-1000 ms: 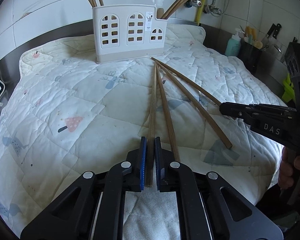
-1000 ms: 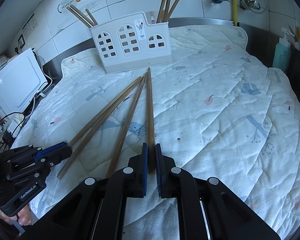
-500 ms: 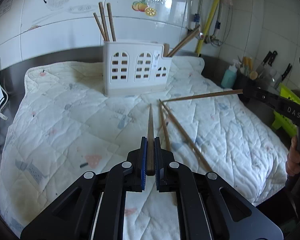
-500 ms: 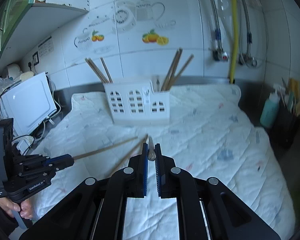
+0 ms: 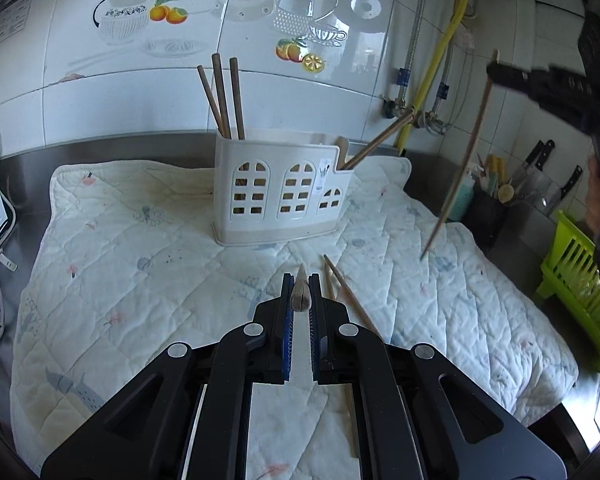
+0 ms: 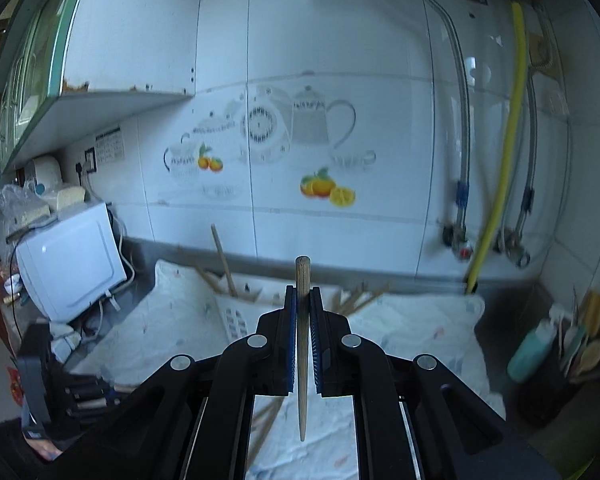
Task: Organize utensils
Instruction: 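Lift the chopstick over the white holder with the left gripper while the right gripper drops its chopstick in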
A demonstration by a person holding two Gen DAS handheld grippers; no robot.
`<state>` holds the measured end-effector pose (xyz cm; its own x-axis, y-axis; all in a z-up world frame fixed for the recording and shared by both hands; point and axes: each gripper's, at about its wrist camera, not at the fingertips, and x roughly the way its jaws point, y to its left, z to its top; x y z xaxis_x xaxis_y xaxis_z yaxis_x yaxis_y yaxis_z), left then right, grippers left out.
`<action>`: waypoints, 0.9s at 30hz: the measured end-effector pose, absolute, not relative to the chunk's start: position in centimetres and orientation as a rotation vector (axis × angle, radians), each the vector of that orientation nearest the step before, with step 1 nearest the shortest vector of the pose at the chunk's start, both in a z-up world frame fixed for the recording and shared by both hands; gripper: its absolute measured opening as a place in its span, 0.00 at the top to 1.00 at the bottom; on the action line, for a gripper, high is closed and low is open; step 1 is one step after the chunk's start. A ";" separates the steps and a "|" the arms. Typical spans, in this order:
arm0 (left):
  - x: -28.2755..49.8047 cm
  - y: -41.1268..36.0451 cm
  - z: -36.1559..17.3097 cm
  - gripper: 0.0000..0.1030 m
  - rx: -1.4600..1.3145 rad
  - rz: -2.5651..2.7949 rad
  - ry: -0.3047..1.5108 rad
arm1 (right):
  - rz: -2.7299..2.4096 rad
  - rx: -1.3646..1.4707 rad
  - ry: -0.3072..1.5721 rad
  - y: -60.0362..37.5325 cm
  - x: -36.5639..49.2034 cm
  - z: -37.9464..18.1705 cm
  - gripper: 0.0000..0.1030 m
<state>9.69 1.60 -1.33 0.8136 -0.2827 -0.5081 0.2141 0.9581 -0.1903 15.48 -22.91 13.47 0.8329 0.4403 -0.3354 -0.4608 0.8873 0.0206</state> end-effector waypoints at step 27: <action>13.4 1.3 5.1 0.95 -0.087 -0.331 0.453 | 0.423 -0.014 0.377 -17.1 30.9 12.1 0.91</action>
